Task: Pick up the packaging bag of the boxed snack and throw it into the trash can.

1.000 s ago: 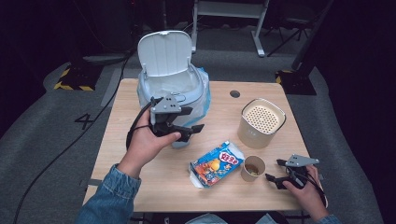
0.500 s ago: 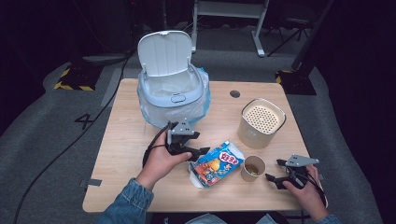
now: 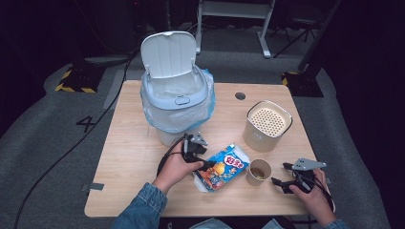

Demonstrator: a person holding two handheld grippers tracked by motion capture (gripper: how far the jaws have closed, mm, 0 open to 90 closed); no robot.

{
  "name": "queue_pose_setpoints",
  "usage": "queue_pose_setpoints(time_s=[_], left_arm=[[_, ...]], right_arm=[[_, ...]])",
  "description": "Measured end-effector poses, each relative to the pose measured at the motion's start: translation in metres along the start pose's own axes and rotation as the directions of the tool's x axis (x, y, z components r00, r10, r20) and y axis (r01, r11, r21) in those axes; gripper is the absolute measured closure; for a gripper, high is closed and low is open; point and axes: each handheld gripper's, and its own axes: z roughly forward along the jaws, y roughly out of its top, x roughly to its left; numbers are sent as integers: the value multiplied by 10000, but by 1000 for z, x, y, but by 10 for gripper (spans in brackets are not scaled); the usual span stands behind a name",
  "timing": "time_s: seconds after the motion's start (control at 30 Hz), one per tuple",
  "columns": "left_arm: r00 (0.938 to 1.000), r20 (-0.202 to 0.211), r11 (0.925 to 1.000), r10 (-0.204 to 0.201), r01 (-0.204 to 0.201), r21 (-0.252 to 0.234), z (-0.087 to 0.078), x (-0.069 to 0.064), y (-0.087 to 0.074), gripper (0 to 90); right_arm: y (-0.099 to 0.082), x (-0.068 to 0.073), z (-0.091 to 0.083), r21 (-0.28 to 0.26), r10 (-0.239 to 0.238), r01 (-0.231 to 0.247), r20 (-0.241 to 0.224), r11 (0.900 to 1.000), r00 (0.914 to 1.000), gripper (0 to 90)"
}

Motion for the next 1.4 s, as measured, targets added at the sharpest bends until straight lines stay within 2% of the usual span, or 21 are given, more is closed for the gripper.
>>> queue_pose_setpoints(time_s=[0.23, 0.33, 0.57, 0.63, 0.7, 0.83, 0.9, 0.93, 1.1, 1.23, 1.27, 1.3, 1.33, 1.4], left_arm=[[9989, 101, 9971, -466, 459, 607, 22, 8, -3, 341], [9977, 264, 9953, -624, 603, 753, 27, 9, -3, 325], [9980, 213, 9925, -598, 572, 1077, 30, 6, -2, 342], [9980, 247, 9910, -575, 541, 1226, 29, 5, -1, 407], [9962, 496, 9891, -715, 644, 1324, 30, 2, 0, 510], [9963, 290, 9873, -805, 757, 1398, 30, 1, 1, 584], [9968, 133, 9861, -794, 765, 1473, 29, 4, 2, 684], [9966, 120, 9854, -815, 788, 1513, 29, 5, 2, 699], [9984, -137, 9843, -540, 555, 1674, 25, 8, 4, 845], [9977, 42, 9869, -676, 662, 1474, 21, 10, 4, 858], [9962, 229, 9898, -845, 812, 1166, 16, 11, 5, 860], [9962, 229, 9898, -845, 812, 1166, 16, 11, 5, 862], [9956, 357, 9937, -864, 836, 747, 9, 10, 6, 864], [9966, 459, 9972, -679, 663, 351, -1, 9, 8, 866]], right_arm=[[0, 0, 0, -2, -2, 2, -1, 10000, 10000, 156], [0, 0, 0, 0, -2, 2, -1, 10000, 10000, 156], [0, 0, 0, -1, -2, 2, -1, 10000, 10000, 156], [0, 0, 0, -1, -2, 2, 2, 10000, 10000, 156], [0, 0, 0, 0, 0, 0, 0, 10000, 10000, 156], [0, 0, 0, 0, 0, 0, 2, 10000, 10000, 157], [0, 0, 0, -2, 0, 0, 0, 10000, 10000, 156], [0, 0, 0, -2, -2, 2, 0, 10000, 10000, 156], [0, 0, 0, -2, -2, 2, 0, 10000, 10000, 157], [0, 0, 0, -2, 1, -1, -1, 10000, 10000, 156], [0, 0, 0, -3, -2, 2, -1, 10000, 10000, 157], [0, 0, 0, -2, 0, 0, -2, 10000, 10000, 156], [0, 0, 0, -7, 1, -1, -6, 10000, 10000, 156], [0, 0, 0, -1, 1, -1, 0, 10000, 10000, 156]])
